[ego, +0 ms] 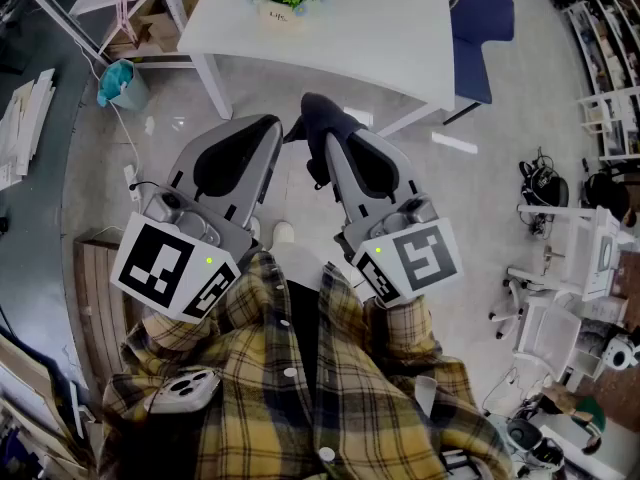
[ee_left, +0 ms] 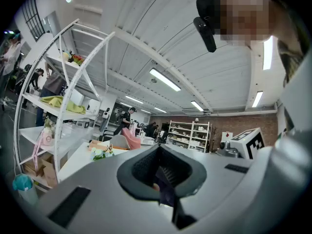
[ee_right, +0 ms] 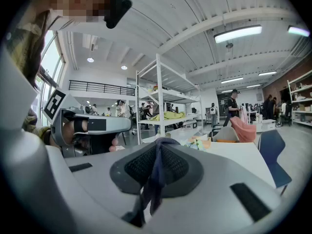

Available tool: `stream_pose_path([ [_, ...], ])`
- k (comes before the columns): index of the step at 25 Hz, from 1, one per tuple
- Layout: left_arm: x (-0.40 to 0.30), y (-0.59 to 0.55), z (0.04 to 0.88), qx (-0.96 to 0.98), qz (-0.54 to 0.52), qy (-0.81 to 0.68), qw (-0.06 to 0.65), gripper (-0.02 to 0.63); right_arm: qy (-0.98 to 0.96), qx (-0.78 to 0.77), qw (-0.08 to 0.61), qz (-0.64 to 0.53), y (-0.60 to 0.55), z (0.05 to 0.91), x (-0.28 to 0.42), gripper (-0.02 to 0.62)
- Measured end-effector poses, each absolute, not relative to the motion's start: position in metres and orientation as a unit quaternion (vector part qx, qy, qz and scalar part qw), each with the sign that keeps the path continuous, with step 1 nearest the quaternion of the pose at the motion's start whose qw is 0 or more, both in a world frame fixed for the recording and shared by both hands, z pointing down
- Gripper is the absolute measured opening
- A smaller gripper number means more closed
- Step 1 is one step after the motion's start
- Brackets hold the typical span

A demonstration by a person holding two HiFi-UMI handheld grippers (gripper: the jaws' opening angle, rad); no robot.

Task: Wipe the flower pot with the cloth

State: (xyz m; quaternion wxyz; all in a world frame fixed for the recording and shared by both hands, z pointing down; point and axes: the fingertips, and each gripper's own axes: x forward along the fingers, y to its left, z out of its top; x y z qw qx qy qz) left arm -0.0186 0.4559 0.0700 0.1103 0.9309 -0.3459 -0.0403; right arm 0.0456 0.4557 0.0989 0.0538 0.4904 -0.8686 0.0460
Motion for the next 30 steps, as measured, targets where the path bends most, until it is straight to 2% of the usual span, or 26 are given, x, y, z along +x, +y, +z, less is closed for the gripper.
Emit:
stream_pose_path([
  [30, 0.002, 0.447, 0.075, 0.913, -0.039, -0.395, 0.096, 0.009, -0.883, 0.465, 0.048, 0.048, 0.453, 0.107, 0.087, 0.021],
])
